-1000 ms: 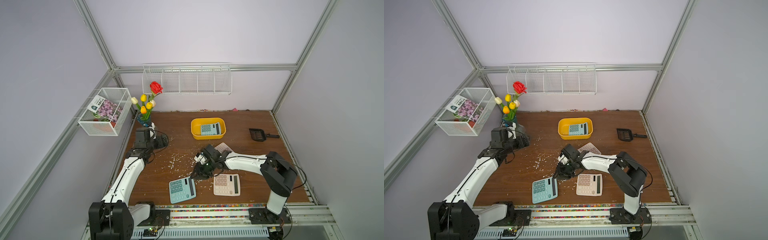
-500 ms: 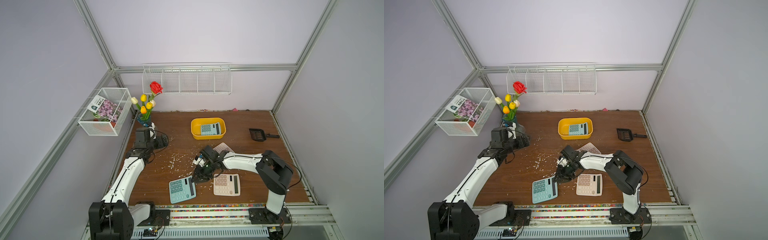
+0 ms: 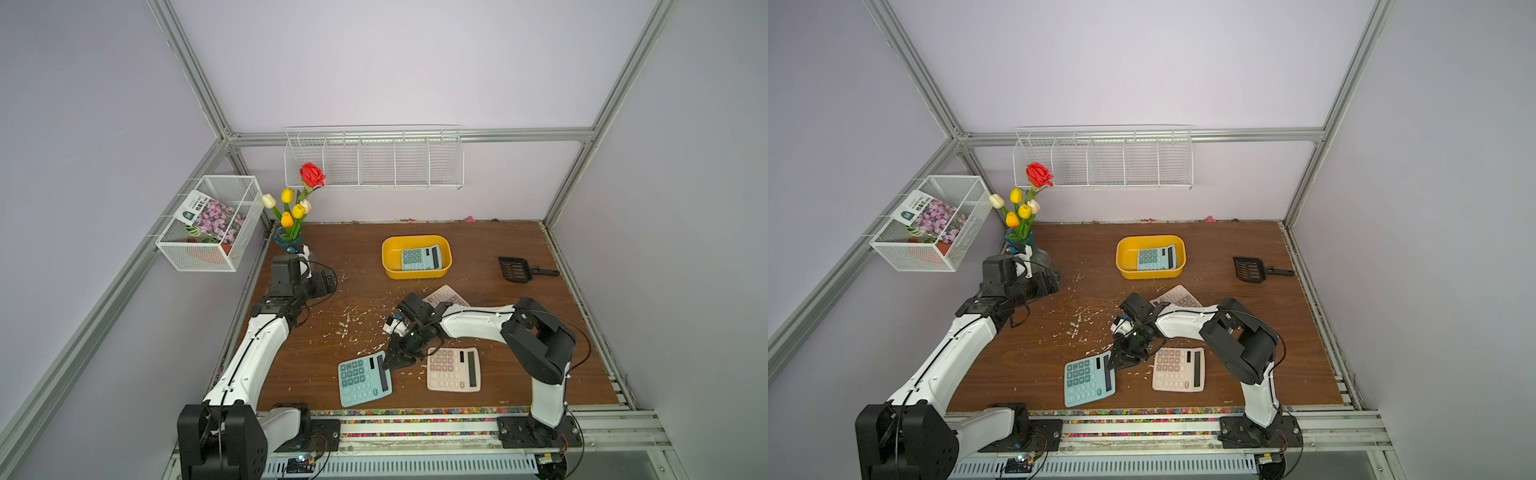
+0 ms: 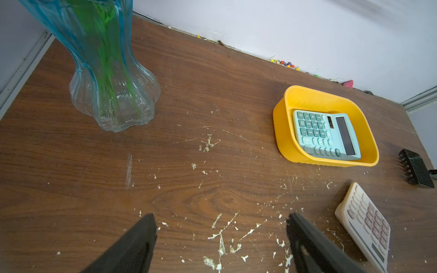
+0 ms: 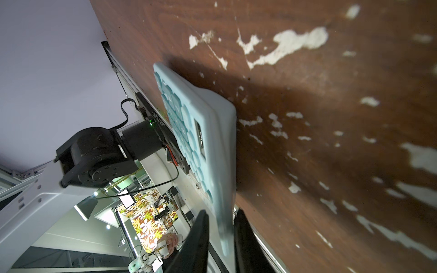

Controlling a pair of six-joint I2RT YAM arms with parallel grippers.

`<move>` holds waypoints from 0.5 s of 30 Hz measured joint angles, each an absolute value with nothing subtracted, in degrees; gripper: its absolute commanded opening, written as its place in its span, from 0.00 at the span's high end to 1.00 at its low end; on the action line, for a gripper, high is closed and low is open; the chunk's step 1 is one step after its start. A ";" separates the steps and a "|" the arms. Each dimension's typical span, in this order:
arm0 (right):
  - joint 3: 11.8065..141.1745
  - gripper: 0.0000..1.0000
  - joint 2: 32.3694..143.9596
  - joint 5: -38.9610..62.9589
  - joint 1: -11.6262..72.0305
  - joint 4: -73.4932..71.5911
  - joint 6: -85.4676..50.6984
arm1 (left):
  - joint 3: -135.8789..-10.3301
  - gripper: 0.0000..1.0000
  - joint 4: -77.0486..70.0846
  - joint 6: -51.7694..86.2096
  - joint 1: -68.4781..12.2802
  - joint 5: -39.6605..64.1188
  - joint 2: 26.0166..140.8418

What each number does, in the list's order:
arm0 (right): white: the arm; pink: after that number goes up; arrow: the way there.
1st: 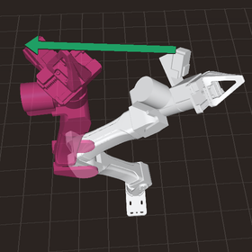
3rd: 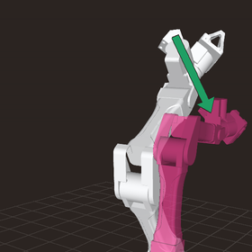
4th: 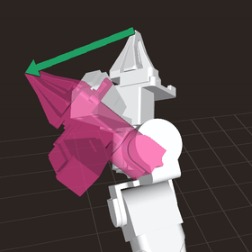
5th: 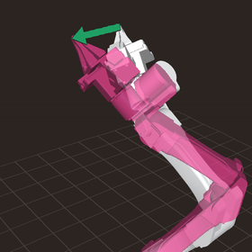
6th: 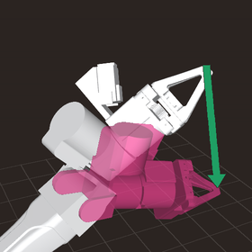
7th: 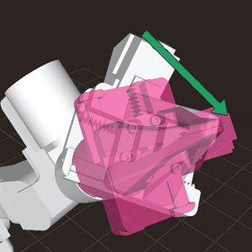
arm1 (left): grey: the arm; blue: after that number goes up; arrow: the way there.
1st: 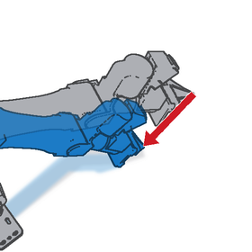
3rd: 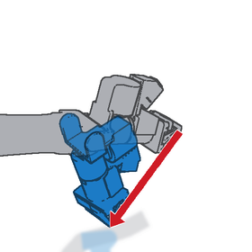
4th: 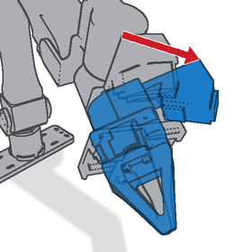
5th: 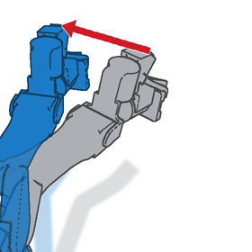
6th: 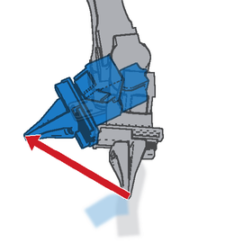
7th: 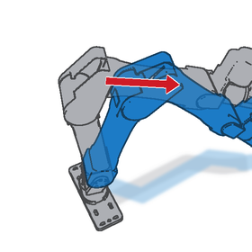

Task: Put the calculator in the storage box
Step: Pick up the calculator at the center of the board.

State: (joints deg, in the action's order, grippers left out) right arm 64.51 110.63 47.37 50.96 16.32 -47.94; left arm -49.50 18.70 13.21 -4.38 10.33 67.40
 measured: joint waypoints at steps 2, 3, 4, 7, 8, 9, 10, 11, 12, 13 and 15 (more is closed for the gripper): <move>64.51 0.76 110.63 47.79 50.87 15.70 -48.01 | -49.50 0.10 18.70 13.21 -4.38 10.33 67.40; 64.51 0.77 110.63 47.99 50.85 15.33 -48.10 | -49.50 0.10 18.70 13.21 -4.38 10.33 67.40; 64.51 0.77 110.65 48.21 50.76 14.96 -48.21 | -49.50 0.10 18.70 13.21 -4.38 10.33 67.40; 64.47 0.77 110.80 48.95 50.63 13.78 -48.71 | -49.50 0.10 18.70 13.21 -4.38 10.33 67.40; 64.45 0.76 110.87 49.30 50.59 13.23 -48.90 | -49.50 0.10 18.70 13.21 -4.38 10.33 67.40; 64.42 0.75 111.02 49.60 50.59 12.62 -49.21 | -49.50 0.10 18.70 13.21 -4.38 10.33 67.40; 64.40 0.74 111.24 49.78 50.59 12.16 -49.43 | -49.50 0.10 18.70 13.21 -4.38 10.33 67.40; 64.38 0.73 111.57 49.98 50.59 11.64 -49.76 | -49.50 0.10 18.70 13.21 -4.38 10.33 67.40; 64.27 0.72 111.90 50.04 50.59 11.22 -50.04 | -49.50 0.10 18.70 13.21 -4.38 10.35 67.40; 64.20 0.71 112.18 50.17 50.59 10.98 -50.22 | -49.50 0.10 18.70 13.21 -4.38 10.35 67.40; 64.18 0.70 112.77 50.70 50.59 10.63 -50.39 | -49.50 0.10 18.70 13.21 -4.38 10.35 67.40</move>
